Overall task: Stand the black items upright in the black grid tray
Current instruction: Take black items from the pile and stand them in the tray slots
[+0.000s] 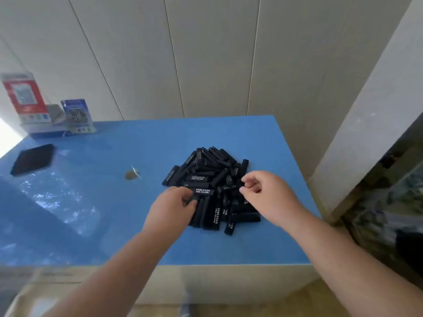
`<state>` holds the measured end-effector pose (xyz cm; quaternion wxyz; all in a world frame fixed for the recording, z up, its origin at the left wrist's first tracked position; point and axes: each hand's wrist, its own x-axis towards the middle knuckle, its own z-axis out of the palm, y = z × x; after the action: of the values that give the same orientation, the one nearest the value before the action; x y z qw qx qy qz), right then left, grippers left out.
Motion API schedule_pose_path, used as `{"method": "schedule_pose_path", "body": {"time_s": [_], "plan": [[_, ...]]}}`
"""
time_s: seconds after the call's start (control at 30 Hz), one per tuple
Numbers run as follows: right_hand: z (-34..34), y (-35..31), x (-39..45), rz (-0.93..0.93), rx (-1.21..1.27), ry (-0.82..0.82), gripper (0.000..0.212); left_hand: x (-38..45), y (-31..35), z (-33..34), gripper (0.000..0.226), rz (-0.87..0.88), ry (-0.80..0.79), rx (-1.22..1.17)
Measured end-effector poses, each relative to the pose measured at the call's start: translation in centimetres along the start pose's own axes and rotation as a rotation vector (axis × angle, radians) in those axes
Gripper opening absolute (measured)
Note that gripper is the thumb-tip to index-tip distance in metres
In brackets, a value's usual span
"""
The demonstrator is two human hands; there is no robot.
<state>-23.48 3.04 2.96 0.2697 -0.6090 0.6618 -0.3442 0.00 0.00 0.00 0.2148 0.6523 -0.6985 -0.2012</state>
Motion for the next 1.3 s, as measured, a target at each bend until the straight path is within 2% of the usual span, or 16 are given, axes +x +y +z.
{"method": "schedule_pose_path", "body": {"time_s": [0.13,0.27,0.43,0.67,0.8,0.93,1.1,1.17,1.23,1.3], "plan": [[4.5,1.2,-0.7,0.167,-0.234,-0.165,0.013,0.1,-1.8,2.2,0.015,-0.145,-0.091,0.080],[6.1,1.0,-1.2,0.135,-0.329,-0.122,0.017,0.6,-2.4,2.7,0.014,-0.125,-0.111,0.137],[6.4,0.3,-2.0,0.062,-0.410,-0.087,0.023,1.3,-2.2,2.5,0.016,-0.146,-0.233,0.204],[5.9,-0.2,-2.9,0.083,-0.551,-0.137,0.033,0.1,-2.1,0.7,0.008,-0.226,-0.173,-0.041],[5.8,-0.3,-3.5,0.122,-0.585,-0.127,0.031,-2.0,-1.3,-0.5,0.002,-0.226,-0.163,-0.208],[5.9,0.3,-4.2,0.141,-0.632,-0.089,0.030,-4.1,-0.7,-0.9,0.017,-0.256,-0.173,-0.315],[5.6,0.8,-4.2,0.244,-0.497,-0.086,0.024,-5.8,0.9,-1.2,0.012,-0.304,-0.180,-0.466],[5.3,1.3,-4.0,0.360,-0.331,-0.129,0.022,-6.2,1.4,-1.4,0.014,-0.377,-0.208,-0.572],[5.0,1.7,-3.8,0.439,-0.159,-0.169,0.032,-6.4,1.7,-1.5,0.018,-0.456,-0.234,-0.636],[4.6,1.8,-3.9,0.496,0.002,-0.175,0.029,-6.7,1.9,-1.4,0.023,-0.514,-0.262,-0.655]]}}
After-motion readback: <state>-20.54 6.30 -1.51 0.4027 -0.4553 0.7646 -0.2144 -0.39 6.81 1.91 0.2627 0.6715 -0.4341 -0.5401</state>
